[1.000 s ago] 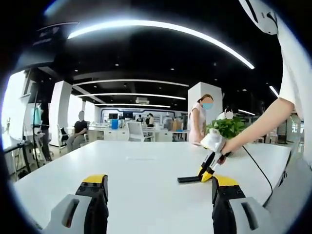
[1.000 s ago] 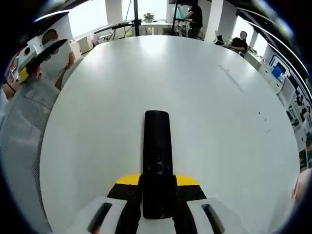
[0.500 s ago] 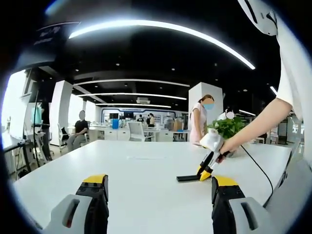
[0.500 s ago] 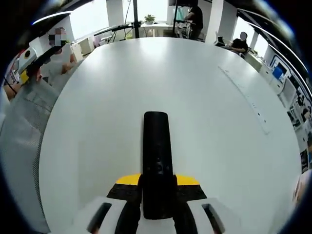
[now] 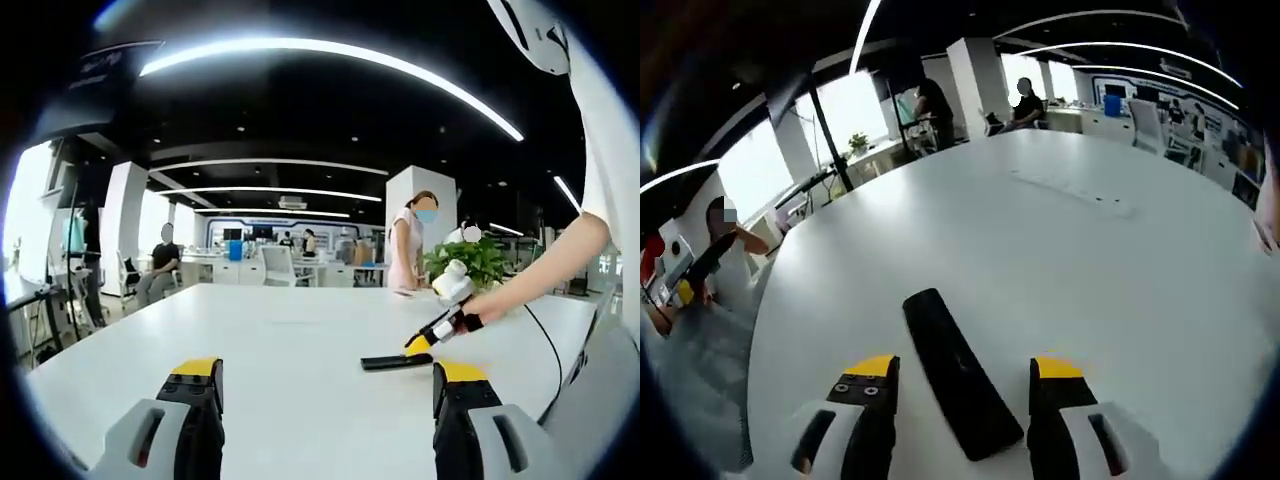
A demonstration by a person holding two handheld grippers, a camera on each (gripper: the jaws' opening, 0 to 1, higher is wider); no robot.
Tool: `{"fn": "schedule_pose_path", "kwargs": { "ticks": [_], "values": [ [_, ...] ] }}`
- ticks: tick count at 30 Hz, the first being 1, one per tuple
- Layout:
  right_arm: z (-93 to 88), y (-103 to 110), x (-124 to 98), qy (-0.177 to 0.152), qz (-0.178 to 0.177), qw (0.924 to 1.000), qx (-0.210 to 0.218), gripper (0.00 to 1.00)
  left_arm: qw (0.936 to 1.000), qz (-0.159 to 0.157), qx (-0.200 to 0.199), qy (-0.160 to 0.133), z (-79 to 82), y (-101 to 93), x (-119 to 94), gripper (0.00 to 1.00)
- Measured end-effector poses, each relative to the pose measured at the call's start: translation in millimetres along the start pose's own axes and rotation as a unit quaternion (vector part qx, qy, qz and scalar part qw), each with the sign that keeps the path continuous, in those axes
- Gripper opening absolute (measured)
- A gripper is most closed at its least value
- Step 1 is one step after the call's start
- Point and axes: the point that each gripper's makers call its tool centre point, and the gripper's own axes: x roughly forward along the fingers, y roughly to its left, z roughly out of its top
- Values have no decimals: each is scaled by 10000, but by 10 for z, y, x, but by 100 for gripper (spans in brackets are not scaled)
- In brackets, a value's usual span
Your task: Press the specified remote control buttons in sequence, fully releasing each button before pressing the next.
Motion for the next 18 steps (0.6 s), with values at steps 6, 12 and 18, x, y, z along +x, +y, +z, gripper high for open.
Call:
{"fn": "schedule_pose_path", "kwargs": {
  "ticks": [6, 12, 18],
  "values": [
    [158, -3, -289, -1077, -616, 9920, 249, 95, 10000, -56, -50, 41, 7, -28, 13, 90],
    [244, 68, -676, -1805, -951, 9788, 165, 99, 10000, -65, -44, -6, 24, -30, 12, 90],
    [186, 277, -1028, -2192, -1097, 9695, 63, 99, 10000, -69, -21, -22, 26, -29, 9, 90]
  ]
}}
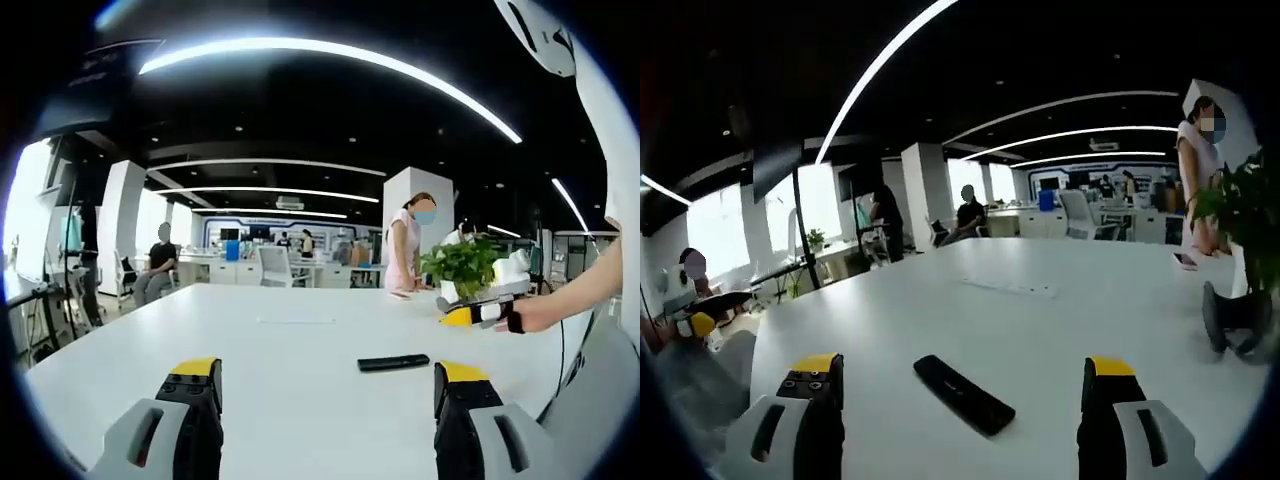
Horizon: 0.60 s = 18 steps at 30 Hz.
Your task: Press the specified remote control buttons in sequence, fully releasing each button before pressing the next.
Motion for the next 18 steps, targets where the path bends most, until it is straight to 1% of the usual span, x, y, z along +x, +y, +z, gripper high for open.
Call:
{"fn": "schedule_pose_path", "kwargs": {
  "ticks": [2, 7, 9, 11, 15, 18],
  "values": [
    [32, 60, -117, -47, -59, 10000, -28, 99, 10000, -15, -5, 0, -1, -6, -1, 90],
    [133, 213, -364, -305, -187, 9994, -10, 99, 10000, -26, 11, 15, -29, 7, -6, 89],
    [175, 292, -471, -423, -293, 9987, 38, 99, 10000, -35, 14, 0, -38, 13, -10, 89],
    [200, 360, -570, -506, -407, 9979, 47, 99, 10000, -36, 18, -15, -46, 23, -13, 89],
    [239, 467, -766, -691, -630, 9952, 292, 99, 10000, -63, 23, -8, -60, 20, -15, 89],
    [227, 485, -873, -704, -759, 9942, 300, 99, 10000, -83, 45, 10, -75, 18, -16, 89]
  ]
}}
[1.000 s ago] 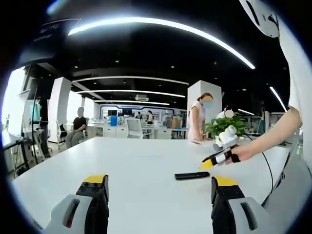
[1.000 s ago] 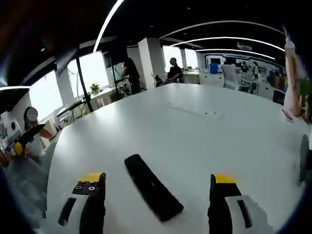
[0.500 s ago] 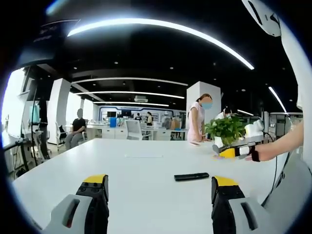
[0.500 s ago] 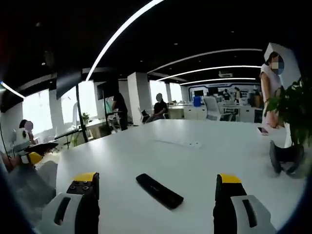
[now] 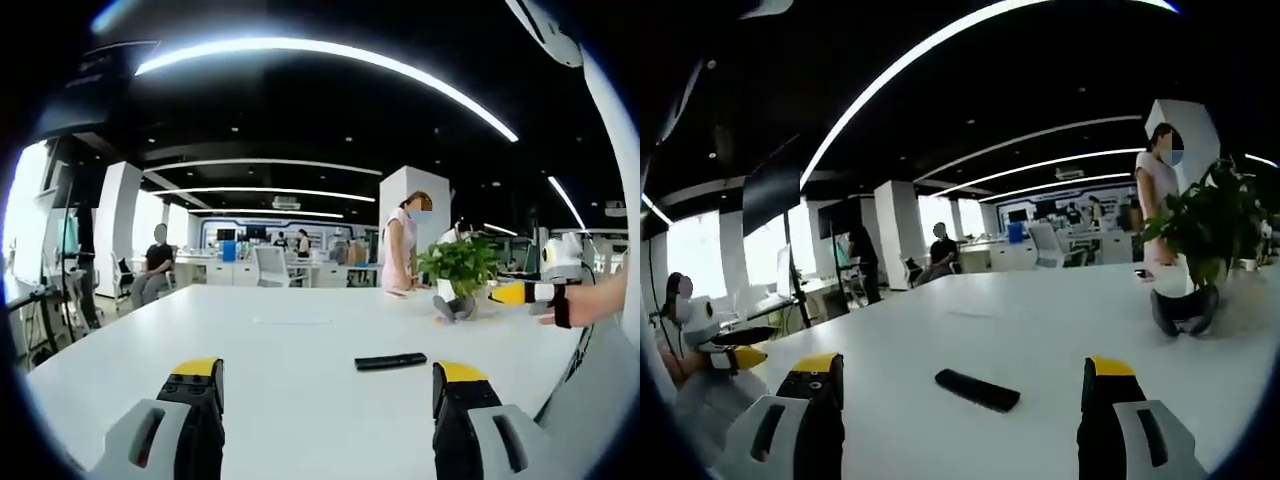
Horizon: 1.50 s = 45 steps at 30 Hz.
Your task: Press the specified remote control buttons in sequence, fully releasing each button before pressing the next.
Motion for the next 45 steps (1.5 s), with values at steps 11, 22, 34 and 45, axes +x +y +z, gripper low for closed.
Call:
{"fn": "schedule_pose_path", "kwargs": {
  "ticks": [11, 22, 34, 45],
  "values": [
    [49, 76, -440, 16, -546, 9970, -553, 99, 9998, -121, 46, 172, -98, -27, 17, 89],
    [114, 93, -590, -423, -795, 9934, -706, 99, 9998, -210, 35, 7, 21, -114, 4, 90],
    [-37, -30, -682, -91, -942, 9948, -384, 99, 9998, -72, 33, -183, 108, -96, -6, 95],
    [-109, 157, -642, 113, -506, 9968, -609, 97, 9997, -23, -198, -165, 108, -79, -30, 94]
  ]
}}
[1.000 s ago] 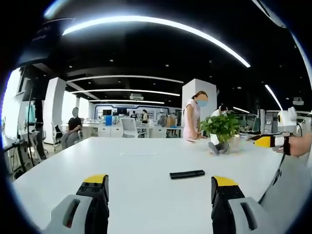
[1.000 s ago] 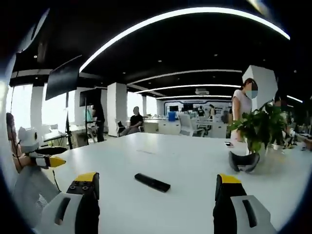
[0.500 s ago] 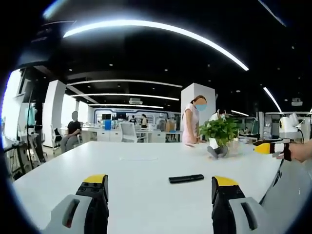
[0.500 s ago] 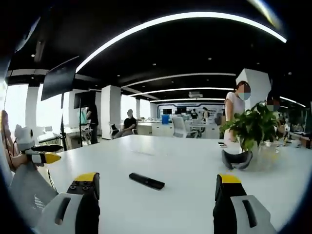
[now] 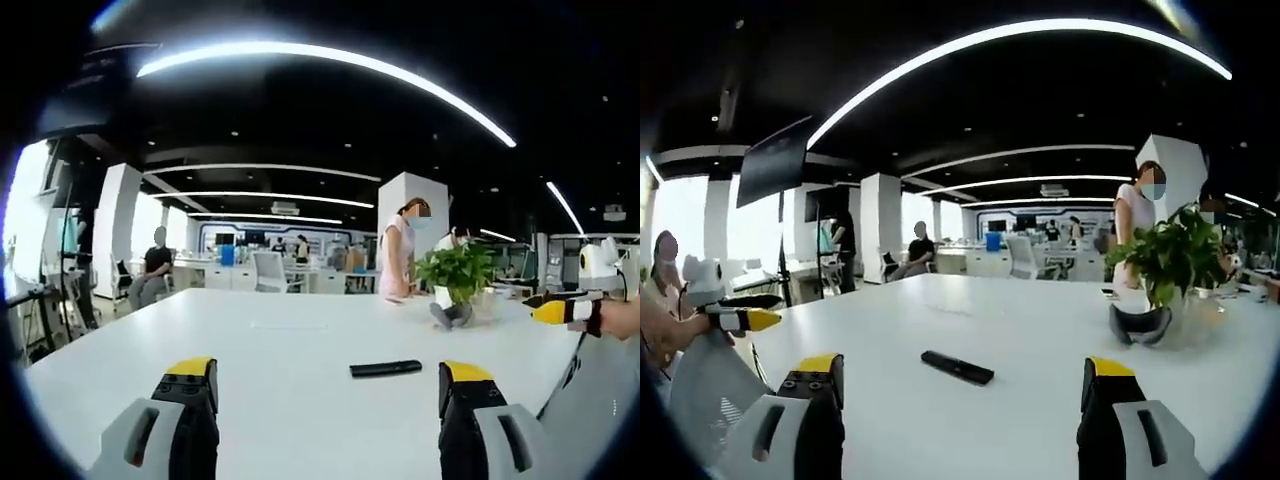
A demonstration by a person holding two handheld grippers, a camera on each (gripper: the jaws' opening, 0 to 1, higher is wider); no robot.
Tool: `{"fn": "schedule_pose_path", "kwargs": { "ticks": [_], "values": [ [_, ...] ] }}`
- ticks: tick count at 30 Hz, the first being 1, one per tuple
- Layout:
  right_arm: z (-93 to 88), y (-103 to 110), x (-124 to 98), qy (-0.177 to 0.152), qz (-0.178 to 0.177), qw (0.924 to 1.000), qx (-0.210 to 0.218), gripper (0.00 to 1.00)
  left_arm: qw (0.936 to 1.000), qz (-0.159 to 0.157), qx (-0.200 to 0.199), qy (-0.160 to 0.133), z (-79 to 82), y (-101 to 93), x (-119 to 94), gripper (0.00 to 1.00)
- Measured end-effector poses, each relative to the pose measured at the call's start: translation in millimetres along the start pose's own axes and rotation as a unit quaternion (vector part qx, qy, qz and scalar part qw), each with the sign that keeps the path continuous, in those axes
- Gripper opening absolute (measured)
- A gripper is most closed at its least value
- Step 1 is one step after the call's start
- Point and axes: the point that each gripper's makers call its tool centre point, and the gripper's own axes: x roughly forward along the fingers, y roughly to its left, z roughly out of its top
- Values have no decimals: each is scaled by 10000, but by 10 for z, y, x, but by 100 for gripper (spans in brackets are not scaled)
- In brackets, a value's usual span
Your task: Press the specified remote control buttons in sequence, fully releasing each button before pressing the next.
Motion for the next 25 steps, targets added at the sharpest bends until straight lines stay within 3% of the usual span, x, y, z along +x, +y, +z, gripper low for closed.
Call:
{"fn": "schedule_pose_path", "kwargs": {
  "ticks": [6, 13, 17, 25],
  "values": [
    [57, -65, -20, -198, -86, 9996, 164, 97, 9991, 188, -353, 167, -55, 41, -32, 91],
    [86, -116, -15, -259, -211, 9994, 127, 95, 9994, 207, -198, 188, -47, 26, -25, 93],
    [169, -127, -44, -465, -283, 9985, 10, 96, 9995, 239, -179, 131, -27, 37, -29, 93],
    [105, -176, -46, -293, -388, 9988, 57, 95, 9993, 225, -187, 223, -66, 37, -29, 91]
  ]
}}
